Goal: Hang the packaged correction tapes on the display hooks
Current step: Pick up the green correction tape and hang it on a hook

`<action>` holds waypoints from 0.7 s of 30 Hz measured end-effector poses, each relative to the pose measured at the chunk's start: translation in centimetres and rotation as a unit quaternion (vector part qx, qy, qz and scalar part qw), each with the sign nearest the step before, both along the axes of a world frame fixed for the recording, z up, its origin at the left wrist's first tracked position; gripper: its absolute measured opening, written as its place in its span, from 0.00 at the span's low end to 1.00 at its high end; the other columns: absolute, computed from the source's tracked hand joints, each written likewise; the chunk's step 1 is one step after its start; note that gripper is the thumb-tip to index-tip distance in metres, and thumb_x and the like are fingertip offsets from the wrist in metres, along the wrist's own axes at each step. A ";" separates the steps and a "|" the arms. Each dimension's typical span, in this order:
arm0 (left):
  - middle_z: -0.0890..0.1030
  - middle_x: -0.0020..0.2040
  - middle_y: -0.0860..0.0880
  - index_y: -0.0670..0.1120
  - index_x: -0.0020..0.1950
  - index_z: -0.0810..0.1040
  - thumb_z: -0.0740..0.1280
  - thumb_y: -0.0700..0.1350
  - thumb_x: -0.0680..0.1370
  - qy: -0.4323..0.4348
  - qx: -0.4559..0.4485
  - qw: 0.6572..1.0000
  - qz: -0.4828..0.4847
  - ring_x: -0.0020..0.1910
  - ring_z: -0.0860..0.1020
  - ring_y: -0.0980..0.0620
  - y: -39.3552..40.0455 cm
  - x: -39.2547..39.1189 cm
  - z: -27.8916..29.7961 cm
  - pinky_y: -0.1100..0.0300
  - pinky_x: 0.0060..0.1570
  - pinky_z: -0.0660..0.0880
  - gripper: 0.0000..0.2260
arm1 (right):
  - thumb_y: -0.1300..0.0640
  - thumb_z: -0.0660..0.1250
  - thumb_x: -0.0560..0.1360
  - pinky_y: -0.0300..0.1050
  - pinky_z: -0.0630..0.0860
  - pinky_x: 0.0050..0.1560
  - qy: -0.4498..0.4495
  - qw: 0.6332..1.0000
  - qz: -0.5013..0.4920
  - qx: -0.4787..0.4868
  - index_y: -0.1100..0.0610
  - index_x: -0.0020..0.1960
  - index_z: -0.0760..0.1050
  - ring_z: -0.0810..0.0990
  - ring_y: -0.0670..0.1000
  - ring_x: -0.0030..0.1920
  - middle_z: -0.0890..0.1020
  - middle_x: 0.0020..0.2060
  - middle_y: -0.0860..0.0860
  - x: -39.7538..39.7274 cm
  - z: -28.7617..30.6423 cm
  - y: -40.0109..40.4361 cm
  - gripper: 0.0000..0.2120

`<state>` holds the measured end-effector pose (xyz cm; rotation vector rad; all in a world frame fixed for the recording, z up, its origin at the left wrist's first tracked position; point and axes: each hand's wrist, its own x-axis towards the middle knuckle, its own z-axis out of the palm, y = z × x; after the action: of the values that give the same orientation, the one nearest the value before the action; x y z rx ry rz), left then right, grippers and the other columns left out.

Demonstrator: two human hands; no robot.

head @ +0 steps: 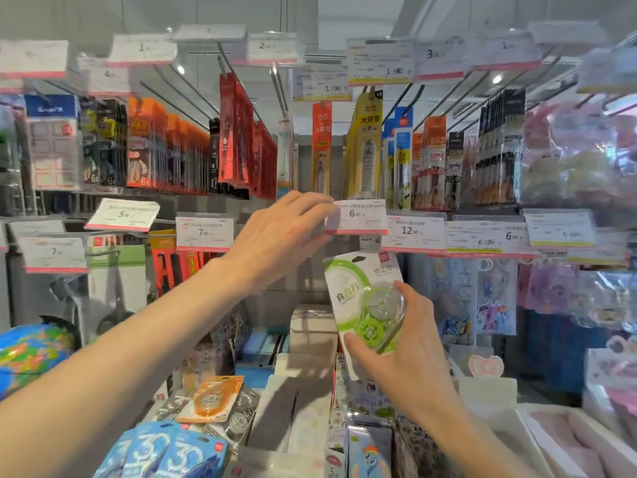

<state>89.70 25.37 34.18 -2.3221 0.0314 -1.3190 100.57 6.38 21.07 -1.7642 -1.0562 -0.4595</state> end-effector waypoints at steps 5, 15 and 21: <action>0.82 0.63 0.54 0.50 0.65 0.78 0.56 0.55 0.83 0.000 -0.029 0.999 -0.026 0.57 0.80 0.48 0.5 -0.3 0.9 0.47 0.44 0.81 0.17 | 0.38 0.74 0.69 0.40 0.65 0.63 -0.007 0.999 -0.001 0.031 0.42 0.75 0.52 0.64 0.43 0.69 0.58 0.62 0.35 -0.3 0.2 0.6 0.44; 0.81 0.65 0.54 0.51 0.68 0.76 0.51 0.56 0.83 0.013 -0.074 0.996 -0.045 0.59 0.79 0.47 1.1 -0.5 0.7 0.43 0.46 0.80 0.21 | 0.37 0.73 0.70 0.40 0.64 0.65 -0.021 0.996 -0.013 0.083 0.39 0.73 0.51 0.61 0.38 0.64 0.58 0.61 0.36 -0.7 1.1 3.5 0.41; 0.79 0.67 0.56 0.52 0.69 0.75 0.52 0.56 0.83 0.016 -0.090 0.995 -0.046 0.62 0.78 0.49 1.2 -0.5 0.3 0.43 0.49 0.81 0.19 | 0.37 0.72 0.70 0.48 0.68 0.68 -0.019 0.997 -0.029 0.075 0.43 0.76 0.51 0.63 0.47 0.70 0.60 0.68 0.43 -0.7 1.5 4.1 0.43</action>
<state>89.16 26.53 34.47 -2.5202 0.0331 -1.3792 99.83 10.48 22.56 -1.6624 -0.9742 -0.5953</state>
